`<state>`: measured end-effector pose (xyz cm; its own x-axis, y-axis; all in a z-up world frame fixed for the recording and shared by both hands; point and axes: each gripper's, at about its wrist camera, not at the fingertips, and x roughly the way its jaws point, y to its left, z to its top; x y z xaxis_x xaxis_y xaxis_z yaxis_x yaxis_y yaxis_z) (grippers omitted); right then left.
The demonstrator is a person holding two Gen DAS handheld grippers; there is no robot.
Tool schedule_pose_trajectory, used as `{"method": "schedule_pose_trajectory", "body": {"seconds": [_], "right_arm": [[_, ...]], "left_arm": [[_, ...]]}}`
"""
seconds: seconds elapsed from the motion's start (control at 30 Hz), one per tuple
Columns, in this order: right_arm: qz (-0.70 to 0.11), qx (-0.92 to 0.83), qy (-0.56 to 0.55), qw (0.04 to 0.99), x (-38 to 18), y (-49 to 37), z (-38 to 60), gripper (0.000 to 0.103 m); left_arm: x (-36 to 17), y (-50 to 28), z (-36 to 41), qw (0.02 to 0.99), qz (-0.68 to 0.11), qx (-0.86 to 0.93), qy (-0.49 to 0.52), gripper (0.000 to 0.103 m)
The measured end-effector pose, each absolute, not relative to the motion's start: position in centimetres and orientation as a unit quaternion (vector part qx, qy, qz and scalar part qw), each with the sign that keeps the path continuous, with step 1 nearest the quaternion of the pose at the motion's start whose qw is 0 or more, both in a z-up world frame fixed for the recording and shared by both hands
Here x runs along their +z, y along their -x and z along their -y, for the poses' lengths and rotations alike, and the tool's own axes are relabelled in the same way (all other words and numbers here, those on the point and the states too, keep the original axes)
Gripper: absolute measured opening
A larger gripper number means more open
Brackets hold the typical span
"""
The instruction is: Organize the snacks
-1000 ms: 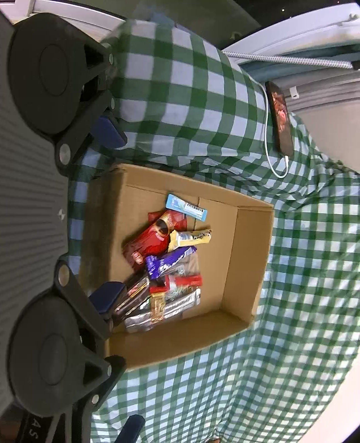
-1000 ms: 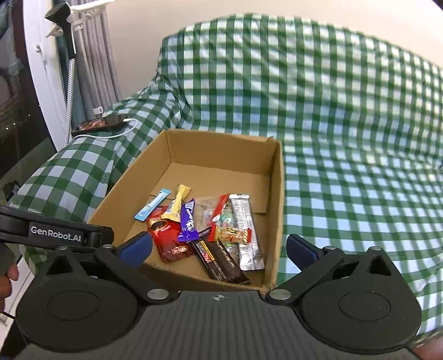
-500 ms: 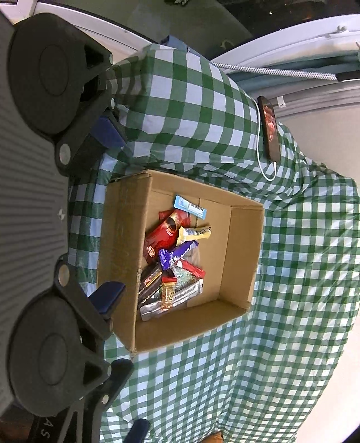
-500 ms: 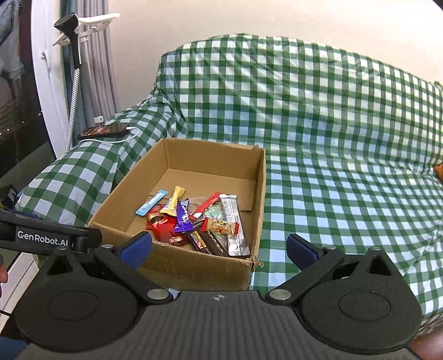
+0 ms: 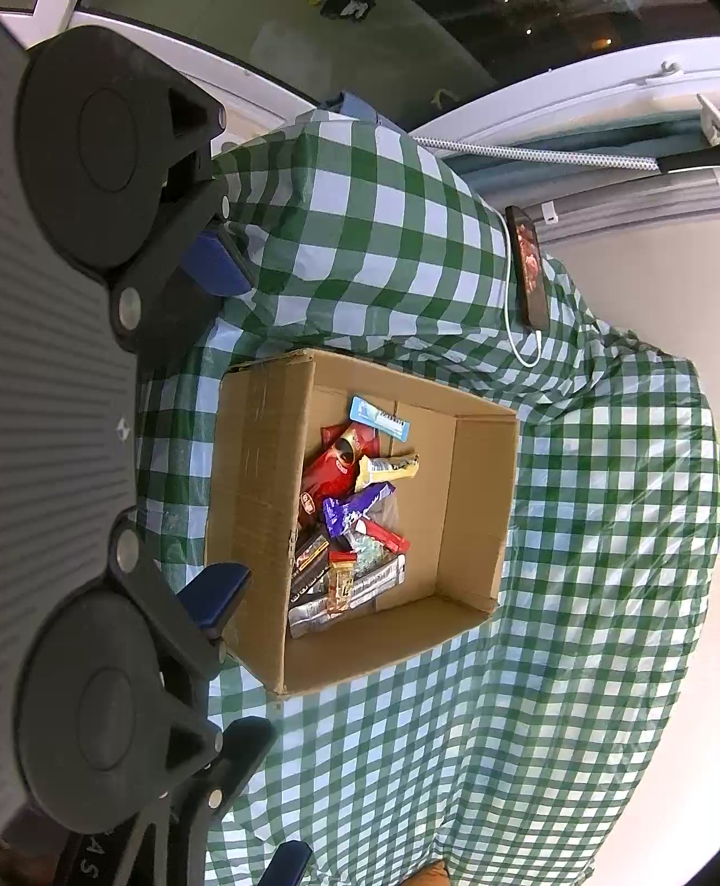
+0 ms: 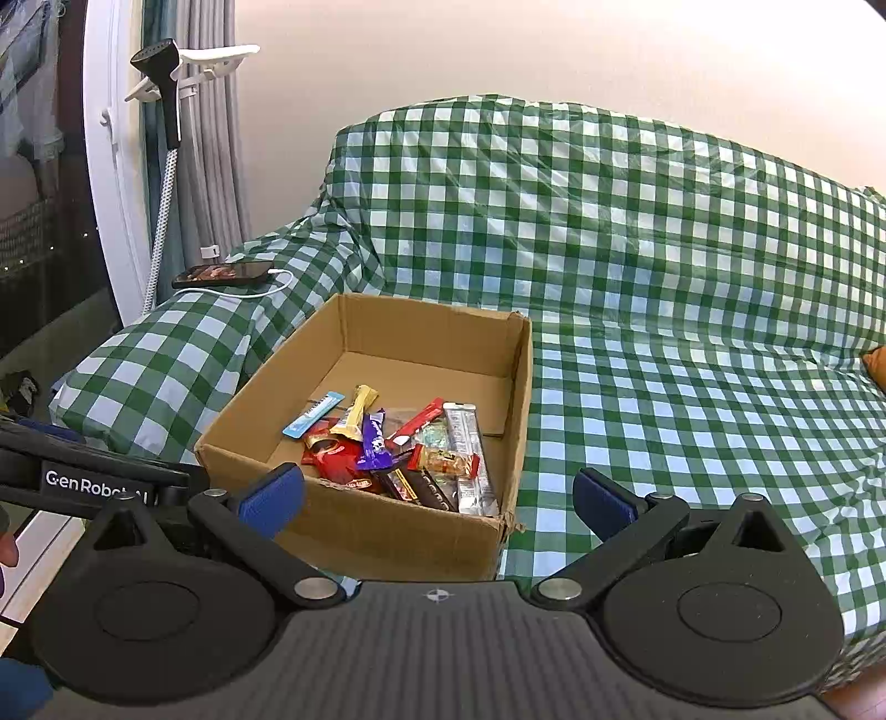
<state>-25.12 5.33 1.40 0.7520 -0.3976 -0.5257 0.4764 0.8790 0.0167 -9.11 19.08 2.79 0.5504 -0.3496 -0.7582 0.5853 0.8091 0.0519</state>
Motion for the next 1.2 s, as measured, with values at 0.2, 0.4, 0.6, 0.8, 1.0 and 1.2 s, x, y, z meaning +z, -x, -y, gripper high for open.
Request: {"method": "schedule_pose_trajectory", "body": {"seconds": [0.2,0.4,0.6,0.8,1.0,1.2], "right_arm": [[-0.258,-0.236,-0.073,0.934,1.7,25.6,-6.0,0.103],[-0.256,-0.236,-0.073,0.934,1.7,25.7,-6.2,0.103],[-0.248,-0.235,-0.051,0.938,1.7,25.6,-6.6,0.103],[-0.247,-0.22,-0.053,0.942,1.7,25.4,-6.4,0.103],[-0.258,-0.23,-0.07,0.936,1.3,25.2,-5.7,0.103],[-0.26,-0.231,-0.082,0.934,1.0,25.1,-5.3,0.103]], "left_arm": [[3.0,9.2,-19.4,0.872,-0.386,-0.259,-0.151,0.103],[3.1,9.3,-19.9,0.886,-0.362,-0.25,-0.146,0.103],[3.1,9.5,-19.6,0.887,-0.351,-0.253,-0.159,0.103],[2.8,9.5,-19.2,0.887,-0.343,-0.254,-0.176,0.103],[2.6,9.4,-19.0,0.885,-0.34,-0.26,-0.182,0.103],[2.4,9.2,-18.8,0.883,-0.345,-0.259,-0.186,0.103]]}}
